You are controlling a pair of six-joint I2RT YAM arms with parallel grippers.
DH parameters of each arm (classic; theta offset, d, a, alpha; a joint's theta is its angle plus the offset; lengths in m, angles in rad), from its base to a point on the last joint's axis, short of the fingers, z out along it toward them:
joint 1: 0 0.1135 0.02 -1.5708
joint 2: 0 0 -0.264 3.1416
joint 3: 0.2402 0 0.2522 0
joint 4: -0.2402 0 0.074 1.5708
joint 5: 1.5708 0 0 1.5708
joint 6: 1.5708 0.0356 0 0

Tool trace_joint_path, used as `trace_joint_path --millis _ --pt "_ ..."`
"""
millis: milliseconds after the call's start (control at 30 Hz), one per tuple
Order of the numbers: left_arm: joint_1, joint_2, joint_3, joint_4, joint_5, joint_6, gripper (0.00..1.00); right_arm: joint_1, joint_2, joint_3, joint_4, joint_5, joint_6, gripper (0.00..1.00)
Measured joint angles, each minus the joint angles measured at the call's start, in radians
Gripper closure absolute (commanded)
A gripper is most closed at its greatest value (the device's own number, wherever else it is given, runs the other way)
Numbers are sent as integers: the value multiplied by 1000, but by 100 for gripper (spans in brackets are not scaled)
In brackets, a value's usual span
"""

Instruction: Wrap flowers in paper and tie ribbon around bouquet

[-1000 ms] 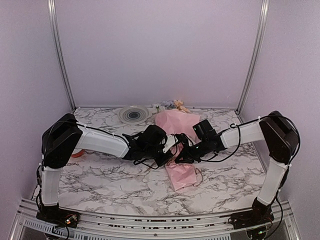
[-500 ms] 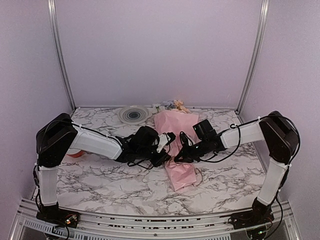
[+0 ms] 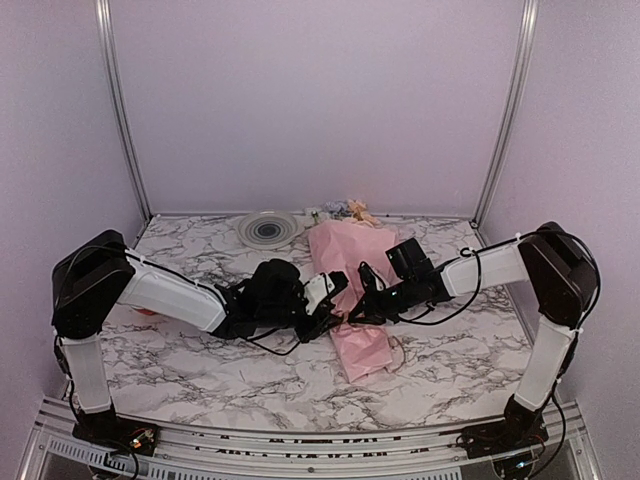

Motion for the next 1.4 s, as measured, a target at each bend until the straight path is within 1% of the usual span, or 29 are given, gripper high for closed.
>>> trace_joint_path --millis 267,433,567,667,733,867,967,1167,1300,1400 --pt "-37 11 -23 117 -24 93 63 0 0 0 0 -10 -1 99" --pt "-36 71 -19 153 -54 119 73 0 0 0 -1 -21 -7 98" --pt "-36 106 -20 151 -96 128 74 0 0 0 -6 -35 -16 95" --pt "-36 107 -20 159 -115 134 82 0 0 0 -17 -44 -22 92" --pt "-36 107 -20 159 -127 140 85 0 0 3 -32 -53 -29 91" --pt "-36 107 -20 160 -139 138 92 -4 -7 18 -72 -64 -53 83" --pt "-36 107 -23 160 -139 138 93 -14 -49 18 -110 -87 -73 81" --pt "-36 107 -27 159 -139 136 93 -64 -107 60 -189 -125 -132 83" --pt "-36 107 -31 160 -138 131 93 -93 -110 119 -237 -117 -186 84" --pt "-36 107 -34 159 -136 122 93 -98 -82 193 -266 -99 -238 86"
